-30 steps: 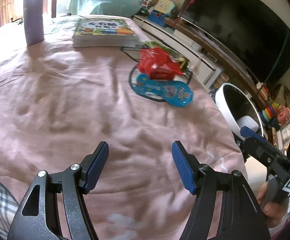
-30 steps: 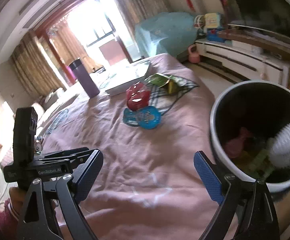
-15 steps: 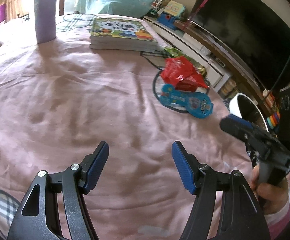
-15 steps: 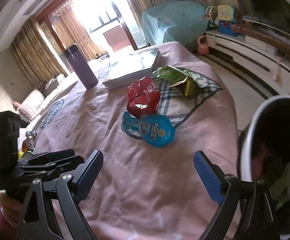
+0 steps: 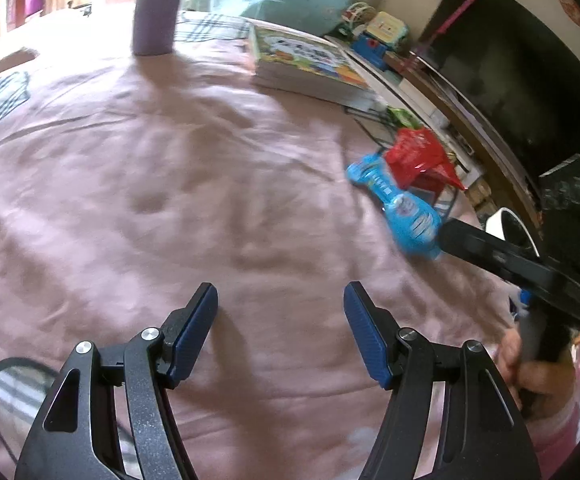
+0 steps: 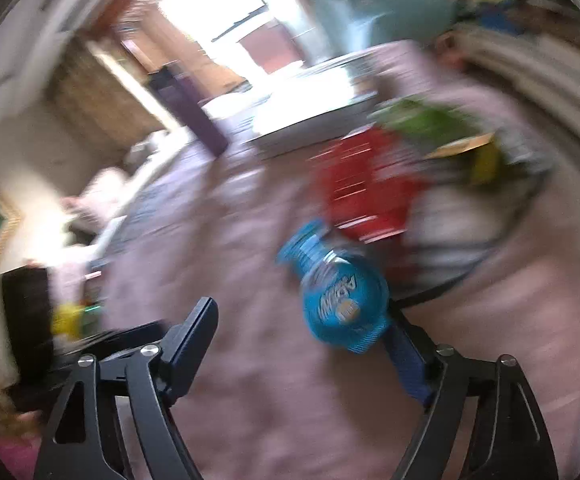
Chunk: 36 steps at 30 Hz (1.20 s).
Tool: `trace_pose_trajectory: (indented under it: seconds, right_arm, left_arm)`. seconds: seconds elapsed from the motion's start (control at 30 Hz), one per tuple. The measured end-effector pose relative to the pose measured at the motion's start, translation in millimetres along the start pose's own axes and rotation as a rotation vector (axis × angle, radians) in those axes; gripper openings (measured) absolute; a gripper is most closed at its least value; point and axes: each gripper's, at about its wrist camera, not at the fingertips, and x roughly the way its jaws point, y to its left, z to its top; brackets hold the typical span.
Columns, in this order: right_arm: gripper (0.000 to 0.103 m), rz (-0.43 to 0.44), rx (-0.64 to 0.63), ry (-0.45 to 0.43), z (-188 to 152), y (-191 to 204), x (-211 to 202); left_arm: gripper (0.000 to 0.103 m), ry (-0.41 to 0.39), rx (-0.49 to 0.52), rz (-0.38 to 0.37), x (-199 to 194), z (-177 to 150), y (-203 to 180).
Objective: Collect trash
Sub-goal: 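Grasp the blue candy with the left tool while the right tool grasps the red snack bag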
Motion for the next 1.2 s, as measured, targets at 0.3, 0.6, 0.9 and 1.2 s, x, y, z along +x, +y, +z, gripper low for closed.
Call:
trace_pose_trajectory:
  seconds: [0.3,0.6,0.9,1.2]
  right_arm:
    - [0.080,-0.009,-0.026,-0.143,7.0,19.5,-35.5]
    - [0.078,-0.265,0.004,-0.158,37.4,-13.9,-15.3]
    - [0.038,-0.264,0.023,-0.135,31.7,-23.4,-14.5]
    - [0.037,-0.237,0.178,-0.229,-16.3,-40.2,-73.8]
  left_arm:
    - [0.067,-0.002,0.011,0.006,-4.3,-5.4,5.7]
    - [0.069,0.017,0.046,-0.030,5.1,-3.5,-22.6]
    - [0.077,-0.002,0.122,-0.062,16.5,9.0,-70.8]
    - [0.077,-0.012,0.189,0.018,51.6,21.6,-119.3]
